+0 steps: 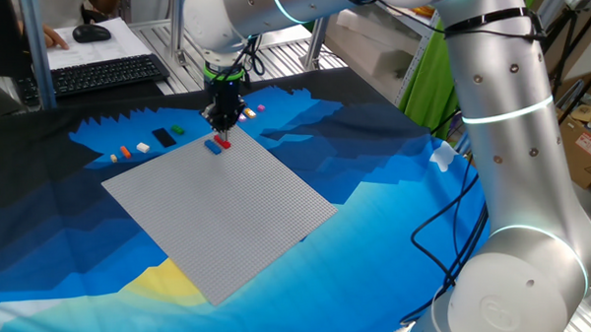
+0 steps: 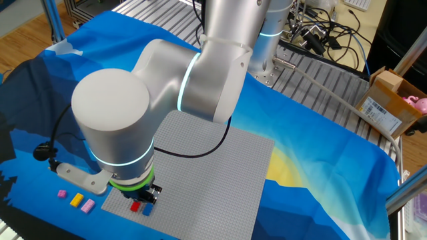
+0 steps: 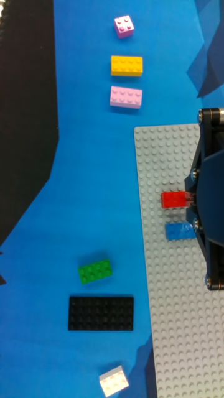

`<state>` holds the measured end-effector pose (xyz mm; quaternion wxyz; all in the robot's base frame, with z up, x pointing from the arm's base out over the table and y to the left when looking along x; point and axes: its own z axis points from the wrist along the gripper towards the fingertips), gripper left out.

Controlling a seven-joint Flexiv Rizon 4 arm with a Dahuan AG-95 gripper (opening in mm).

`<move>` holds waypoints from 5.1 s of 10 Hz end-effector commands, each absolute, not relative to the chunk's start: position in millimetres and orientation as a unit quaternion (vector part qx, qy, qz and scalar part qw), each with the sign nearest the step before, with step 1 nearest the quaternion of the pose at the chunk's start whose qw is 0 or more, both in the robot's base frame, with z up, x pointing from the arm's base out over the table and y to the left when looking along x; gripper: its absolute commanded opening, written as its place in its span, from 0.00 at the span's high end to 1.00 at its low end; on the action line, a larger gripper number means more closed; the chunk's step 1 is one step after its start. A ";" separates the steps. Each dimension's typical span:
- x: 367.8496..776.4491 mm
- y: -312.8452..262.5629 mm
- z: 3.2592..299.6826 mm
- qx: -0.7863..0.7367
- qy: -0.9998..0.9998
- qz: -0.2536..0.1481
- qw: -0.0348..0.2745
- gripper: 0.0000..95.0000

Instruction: Stack small Lego blocks randomly, one at a time

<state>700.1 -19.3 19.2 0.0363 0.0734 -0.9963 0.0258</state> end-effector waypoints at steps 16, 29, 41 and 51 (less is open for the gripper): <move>714.3 -15.0 20.3 0.065 -0.997 0.024 0.036 1.00; 692.9 -14.4 15.4 0.063 -0.997 0.028 0.037 1.00; 703.2 -15.2 20.4 0.044 -0.998 0.017 0.032 0.80; 748.9 24.6 28.3 -0.031 -0.999 0.001 0.032 0.80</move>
